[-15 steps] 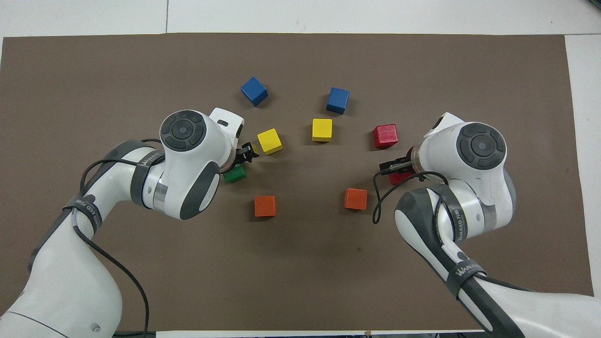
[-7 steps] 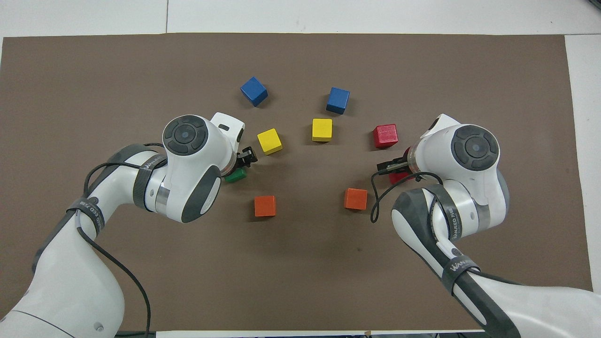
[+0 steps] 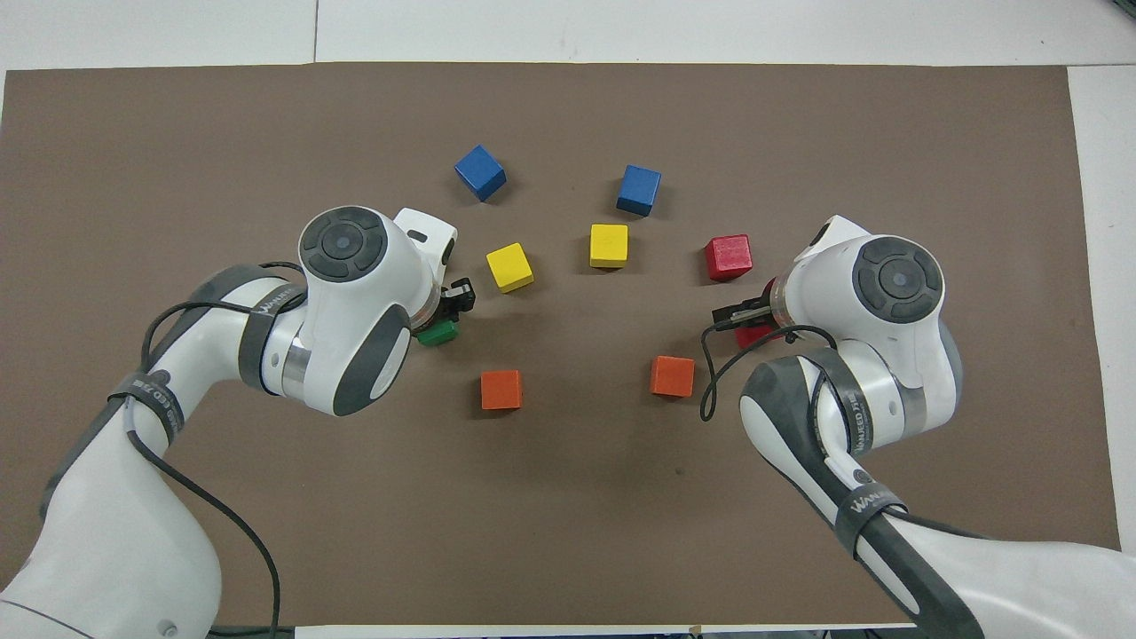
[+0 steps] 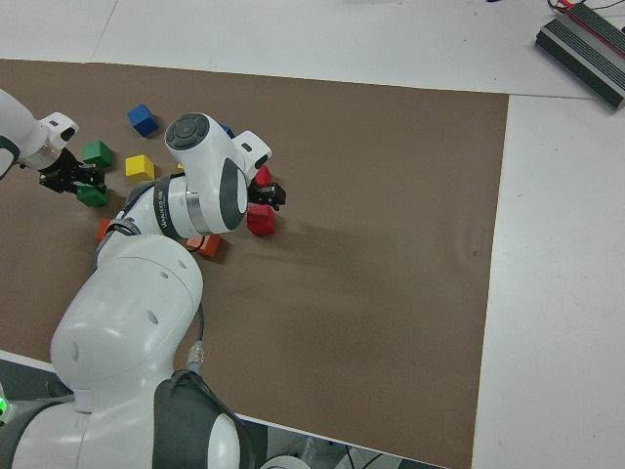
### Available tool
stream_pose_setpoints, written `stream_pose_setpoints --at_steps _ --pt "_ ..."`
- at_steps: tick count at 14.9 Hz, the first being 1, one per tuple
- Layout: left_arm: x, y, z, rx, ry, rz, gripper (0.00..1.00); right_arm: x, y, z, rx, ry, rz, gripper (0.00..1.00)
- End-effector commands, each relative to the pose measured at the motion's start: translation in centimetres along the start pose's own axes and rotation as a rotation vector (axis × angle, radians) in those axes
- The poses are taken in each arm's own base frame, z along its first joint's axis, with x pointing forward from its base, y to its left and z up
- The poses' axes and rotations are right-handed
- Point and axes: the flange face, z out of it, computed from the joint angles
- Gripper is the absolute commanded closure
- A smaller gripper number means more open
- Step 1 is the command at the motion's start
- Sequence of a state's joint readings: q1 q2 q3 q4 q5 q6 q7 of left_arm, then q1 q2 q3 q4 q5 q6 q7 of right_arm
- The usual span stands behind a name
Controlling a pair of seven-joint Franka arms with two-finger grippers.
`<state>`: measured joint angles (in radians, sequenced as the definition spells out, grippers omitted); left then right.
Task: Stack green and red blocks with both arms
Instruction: 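Carry the green cube outward with the left gripper while the right carries red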
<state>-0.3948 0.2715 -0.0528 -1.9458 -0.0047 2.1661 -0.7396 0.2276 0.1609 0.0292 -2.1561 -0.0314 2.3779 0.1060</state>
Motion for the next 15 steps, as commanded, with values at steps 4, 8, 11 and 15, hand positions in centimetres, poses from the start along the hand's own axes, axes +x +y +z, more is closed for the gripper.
stream_pose_setpoints --at_steps 4,8,11,15 --pt "6.7 -13.5 -7.8 0.004 -0.017 0.127 1.00 -0.2 0.3 1.7 0.009 -0.008 -0.023 0.00" --pt "11.1 -21.4 -7.9 -0.015 0.010 0.235 1.00 -0.1 0.2 2.8 0.011 0.001 -0.023 0.00" --pt "13.3 -24.4 -6.6 -0.025 0.050 0.237 1.00 -0.2 0.1 2.9 0.012 -0.001 0.001 0.03" --pt "14.2 -24.7 -4.3 -0.029 0.066 0.239 1.00 -0.2 0.1 2.9 0.010 -0.008 0.066 0.86"
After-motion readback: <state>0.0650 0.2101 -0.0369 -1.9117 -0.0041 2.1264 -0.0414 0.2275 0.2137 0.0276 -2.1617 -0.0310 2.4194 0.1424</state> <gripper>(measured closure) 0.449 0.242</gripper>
